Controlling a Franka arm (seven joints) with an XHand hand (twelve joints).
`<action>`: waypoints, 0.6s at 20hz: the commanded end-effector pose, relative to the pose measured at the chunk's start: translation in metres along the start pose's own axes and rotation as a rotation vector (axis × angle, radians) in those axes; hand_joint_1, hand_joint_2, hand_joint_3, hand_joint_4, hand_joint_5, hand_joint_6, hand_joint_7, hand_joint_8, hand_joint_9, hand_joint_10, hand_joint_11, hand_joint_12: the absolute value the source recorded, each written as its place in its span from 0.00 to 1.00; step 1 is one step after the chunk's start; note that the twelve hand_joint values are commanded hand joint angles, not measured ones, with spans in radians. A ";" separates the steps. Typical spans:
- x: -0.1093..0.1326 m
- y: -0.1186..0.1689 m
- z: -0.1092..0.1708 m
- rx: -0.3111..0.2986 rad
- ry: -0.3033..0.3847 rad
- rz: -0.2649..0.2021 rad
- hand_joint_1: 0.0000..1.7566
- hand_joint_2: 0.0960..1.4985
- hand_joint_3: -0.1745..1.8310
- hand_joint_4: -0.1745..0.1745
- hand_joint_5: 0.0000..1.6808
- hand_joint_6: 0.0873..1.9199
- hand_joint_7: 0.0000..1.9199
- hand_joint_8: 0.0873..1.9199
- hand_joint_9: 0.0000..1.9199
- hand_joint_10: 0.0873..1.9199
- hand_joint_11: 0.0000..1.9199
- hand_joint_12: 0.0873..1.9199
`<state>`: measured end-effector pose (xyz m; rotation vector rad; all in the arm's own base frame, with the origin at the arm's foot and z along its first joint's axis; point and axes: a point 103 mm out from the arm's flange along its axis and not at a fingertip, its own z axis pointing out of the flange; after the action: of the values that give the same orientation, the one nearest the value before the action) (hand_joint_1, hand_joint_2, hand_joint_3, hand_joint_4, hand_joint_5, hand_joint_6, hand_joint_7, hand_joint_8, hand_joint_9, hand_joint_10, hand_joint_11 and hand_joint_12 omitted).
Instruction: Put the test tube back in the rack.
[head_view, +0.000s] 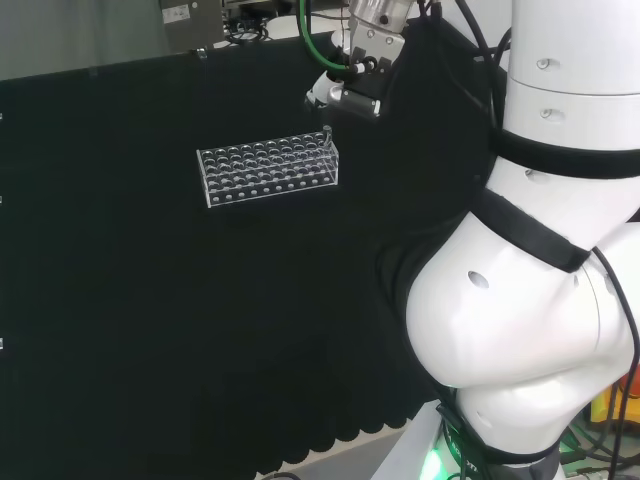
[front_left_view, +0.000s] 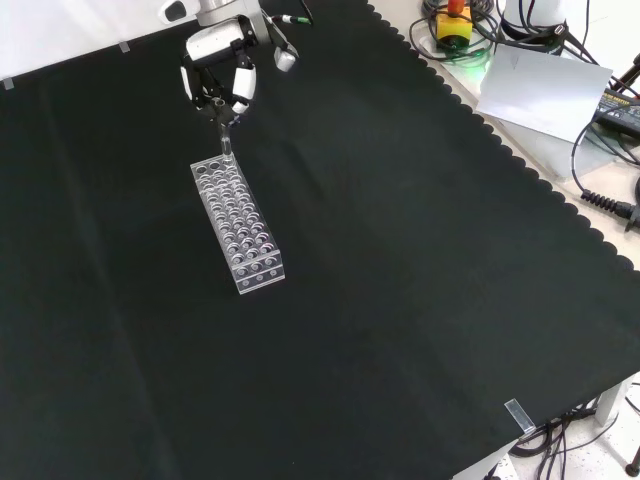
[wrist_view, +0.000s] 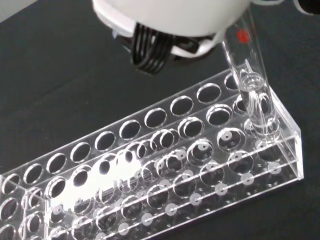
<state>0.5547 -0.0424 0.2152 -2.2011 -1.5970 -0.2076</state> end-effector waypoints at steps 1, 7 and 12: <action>-0.001 0.002 0.004 0.008 0.000 0.004 0.70 0.38 0.41 0.00 0.82 0.21 0.92 0.26 0.91 0.10 0.64 0.47; -0.003 0.004 0.007 0.020 -0.003 0.017 0.70 0.38 0.41 0.00 0.82 0.21 0.92 0.26 0.91 0.10 0.64 0.47; -0.006 0.014 0.012 0.019 -0.010 0.022 0.70 0.38 0.41 0.00 0.82 0.21 0.92 0.26 0.91 0.10 0.64 0.47</action>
<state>0.5606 -0.0441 0.2052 -2.1994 -1.5760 -0.1822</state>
